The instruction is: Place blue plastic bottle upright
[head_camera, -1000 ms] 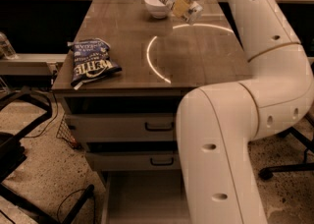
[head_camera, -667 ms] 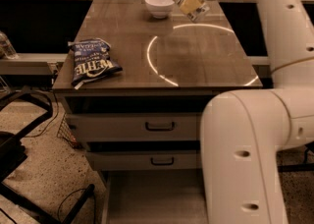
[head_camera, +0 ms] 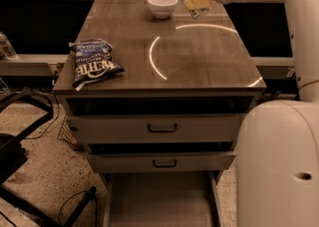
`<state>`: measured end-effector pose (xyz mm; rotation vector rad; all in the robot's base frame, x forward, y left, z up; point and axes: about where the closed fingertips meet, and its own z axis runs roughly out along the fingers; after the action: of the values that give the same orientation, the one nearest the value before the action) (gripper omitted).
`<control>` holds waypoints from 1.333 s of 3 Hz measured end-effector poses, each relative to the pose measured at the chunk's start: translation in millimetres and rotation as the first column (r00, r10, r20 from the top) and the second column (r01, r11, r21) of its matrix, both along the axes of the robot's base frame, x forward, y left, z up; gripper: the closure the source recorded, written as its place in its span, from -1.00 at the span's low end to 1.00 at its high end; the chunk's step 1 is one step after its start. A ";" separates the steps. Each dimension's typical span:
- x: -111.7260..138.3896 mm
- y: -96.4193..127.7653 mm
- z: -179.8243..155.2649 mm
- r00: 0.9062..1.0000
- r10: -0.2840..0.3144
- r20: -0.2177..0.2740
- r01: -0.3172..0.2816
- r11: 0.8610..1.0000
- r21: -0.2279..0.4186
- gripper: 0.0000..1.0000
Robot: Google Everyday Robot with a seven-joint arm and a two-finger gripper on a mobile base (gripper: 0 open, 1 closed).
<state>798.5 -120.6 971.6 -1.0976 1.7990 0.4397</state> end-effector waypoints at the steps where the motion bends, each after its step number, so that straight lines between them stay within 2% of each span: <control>1: -18.8 24.5 7.9 0.994 0.055 0.090 -0.067 0.989 0.131 1.00; 2: -35.8 50.3 -8.4 0.989 0.090 0.115 -0.112 0.974 0.199 1.00; 3: -41.3 70.9 -26.9 0.988 0.113 0.105 -0.135 0.963 0.233 1.00; 4: -34.9 85.9 -36.4 0.986 0.134 0.094 -0.154 0.955 0.253 1.00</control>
Offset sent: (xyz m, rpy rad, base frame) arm -0.0708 0.0790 -0.0342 0.2928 -0.1320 0.1417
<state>763.6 -34.7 935.2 -1.0490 1.5492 0.6921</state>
